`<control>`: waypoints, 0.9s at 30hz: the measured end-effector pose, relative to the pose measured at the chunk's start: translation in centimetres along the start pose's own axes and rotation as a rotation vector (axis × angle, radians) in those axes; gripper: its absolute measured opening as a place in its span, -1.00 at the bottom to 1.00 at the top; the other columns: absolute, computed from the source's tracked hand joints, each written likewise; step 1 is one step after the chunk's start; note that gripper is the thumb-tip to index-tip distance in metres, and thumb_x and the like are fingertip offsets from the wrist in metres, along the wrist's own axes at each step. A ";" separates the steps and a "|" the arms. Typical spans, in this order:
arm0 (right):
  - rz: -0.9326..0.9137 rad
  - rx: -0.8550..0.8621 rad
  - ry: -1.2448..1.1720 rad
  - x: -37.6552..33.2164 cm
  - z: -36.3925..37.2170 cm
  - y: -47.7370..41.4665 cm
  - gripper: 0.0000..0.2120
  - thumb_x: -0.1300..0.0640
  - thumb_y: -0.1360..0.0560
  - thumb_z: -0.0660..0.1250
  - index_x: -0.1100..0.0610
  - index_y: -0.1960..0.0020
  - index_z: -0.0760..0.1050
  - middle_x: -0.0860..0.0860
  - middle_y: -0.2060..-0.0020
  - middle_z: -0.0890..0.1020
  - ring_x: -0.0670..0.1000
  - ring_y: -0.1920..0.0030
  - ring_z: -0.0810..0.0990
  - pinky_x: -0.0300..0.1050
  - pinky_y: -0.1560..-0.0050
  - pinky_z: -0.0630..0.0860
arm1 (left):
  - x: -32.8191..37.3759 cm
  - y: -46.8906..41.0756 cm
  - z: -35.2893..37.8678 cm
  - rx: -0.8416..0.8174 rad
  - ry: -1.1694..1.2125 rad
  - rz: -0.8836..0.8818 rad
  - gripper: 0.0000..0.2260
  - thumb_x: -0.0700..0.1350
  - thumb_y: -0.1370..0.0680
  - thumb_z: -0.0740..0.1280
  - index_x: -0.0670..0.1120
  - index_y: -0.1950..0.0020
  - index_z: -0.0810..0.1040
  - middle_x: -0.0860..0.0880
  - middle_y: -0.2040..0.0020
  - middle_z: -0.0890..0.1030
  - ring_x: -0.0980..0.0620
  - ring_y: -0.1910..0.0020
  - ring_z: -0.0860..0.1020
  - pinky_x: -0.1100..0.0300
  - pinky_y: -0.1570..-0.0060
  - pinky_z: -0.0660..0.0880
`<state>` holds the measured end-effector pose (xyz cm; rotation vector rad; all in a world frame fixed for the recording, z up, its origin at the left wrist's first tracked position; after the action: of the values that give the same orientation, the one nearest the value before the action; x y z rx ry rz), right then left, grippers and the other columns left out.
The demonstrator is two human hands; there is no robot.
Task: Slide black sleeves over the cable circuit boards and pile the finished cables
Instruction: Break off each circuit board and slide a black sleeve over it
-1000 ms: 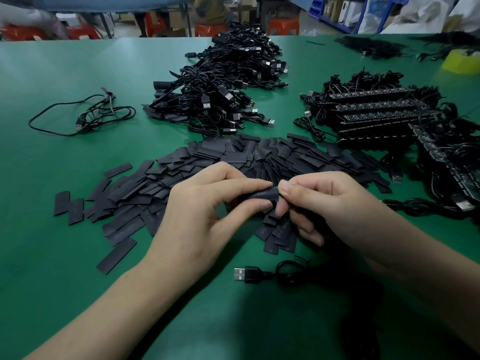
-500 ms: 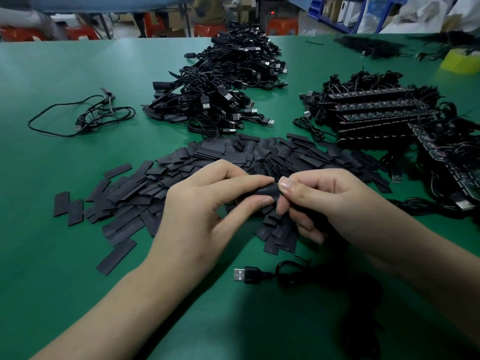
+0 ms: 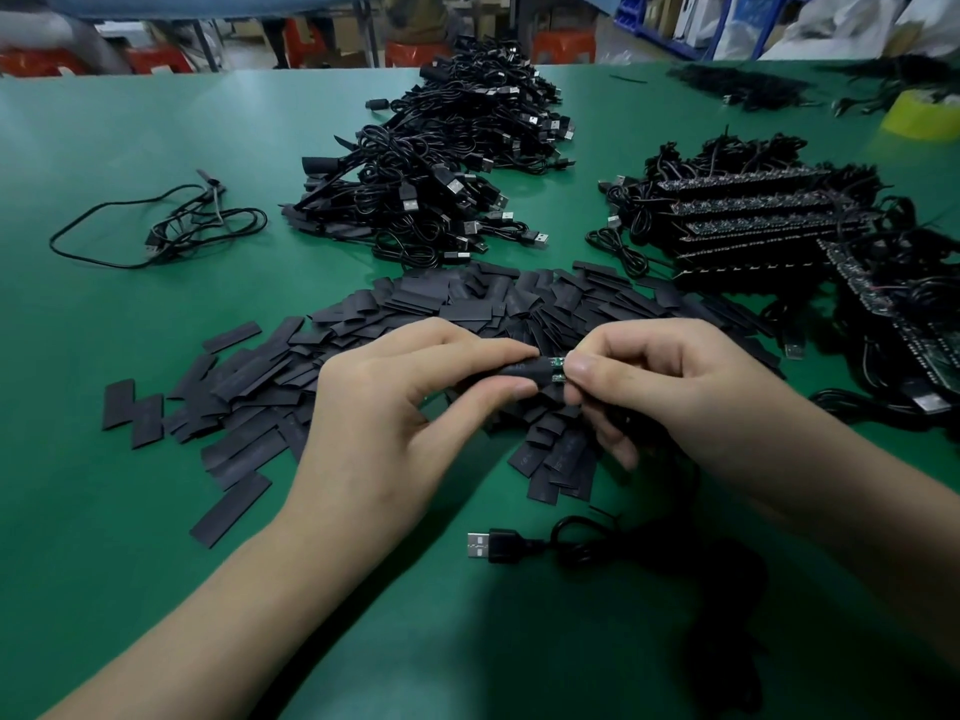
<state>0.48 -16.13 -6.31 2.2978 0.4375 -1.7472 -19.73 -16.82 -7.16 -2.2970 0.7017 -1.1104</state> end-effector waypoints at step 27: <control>0.015 -0.079 0.065 0.1 -0.3 -0.1 -0.73 -0.04 -0.58 0.23 0.07 0.14 0.62 0.03 0.42 0.60 -0.02 0.38 0.59 -0.12 0.27 0.44 | 0.5 0.1 -0.2 0.018 -0.059 0.092 -0.81 -0.10 -0.51 0.49 -0.08 -0.11 0.73 0.03 0.09 0.69 0.16 0.11 0.62 0.37 -0.01 0.49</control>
<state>0.72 -15.97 -6.34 2.3017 0.4906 -1.6229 -19.68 -17.22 -6.84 -2.2485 0.7633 -0.9990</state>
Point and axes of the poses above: each hand's wrist, its own y-axis away from the middle knuckle, its own z-axis out of the palm, x = y × z, the point moved 2 cm from there along -y, towards the middle knuckle
